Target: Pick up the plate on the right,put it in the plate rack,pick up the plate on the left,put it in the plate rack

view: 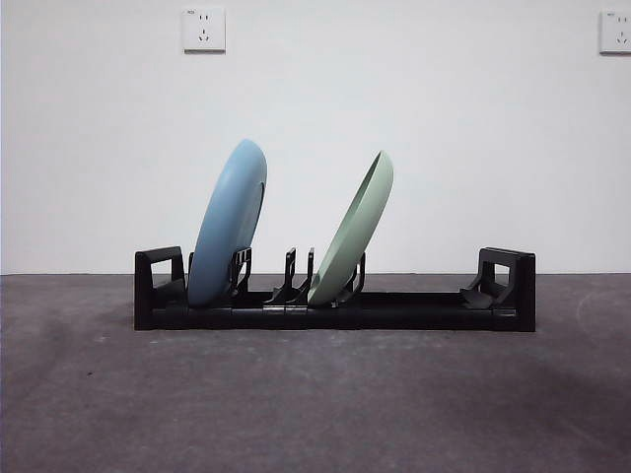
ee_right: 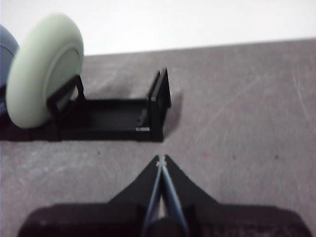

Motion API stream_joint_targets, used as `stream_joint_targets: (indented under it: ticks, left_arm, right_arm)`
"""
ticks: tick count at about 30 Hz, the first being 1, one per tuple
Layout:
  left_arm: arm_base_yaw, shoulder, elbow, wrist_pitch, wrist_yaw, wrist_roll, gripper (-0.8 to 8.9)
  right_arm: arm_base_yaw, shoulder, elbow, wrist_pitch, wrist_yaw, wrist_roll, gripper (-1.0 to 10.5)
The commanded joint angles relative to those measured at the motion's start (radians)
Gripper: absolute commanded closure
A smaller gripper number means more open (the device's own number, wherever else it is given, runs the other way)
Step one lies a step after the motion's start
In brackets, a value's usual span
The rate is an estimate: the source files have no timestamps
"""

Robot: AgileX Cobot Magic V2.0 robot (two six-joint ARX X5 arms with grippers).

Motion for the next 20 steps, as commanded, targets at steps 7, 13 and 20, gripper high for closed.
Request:
stream_joint_targets:
  ticks: [7, 13, 20]
  left_arm:
    - [0.003, -0.001, -0.015, 0.005, -0.002, -0.007, 8.16]
    - [0.003, -0.001, -0.015, 0.005, -0.003, -0.007, 8.16]
    - [0.003, -0.001, -0.015, 0.005, -0.002, -0.007, 8.16]
  right_arm:
    - [0.004, -0.002, -0.016, 0.005, 0.007, 0.069, 9.6]
    - [0.004, 0.0, -0.016, 0.005, 0.006, 0.069, 9.6]
    - [0.004, 0.001, -0.015, 0.005, 0.006, 0.069, 9.6]
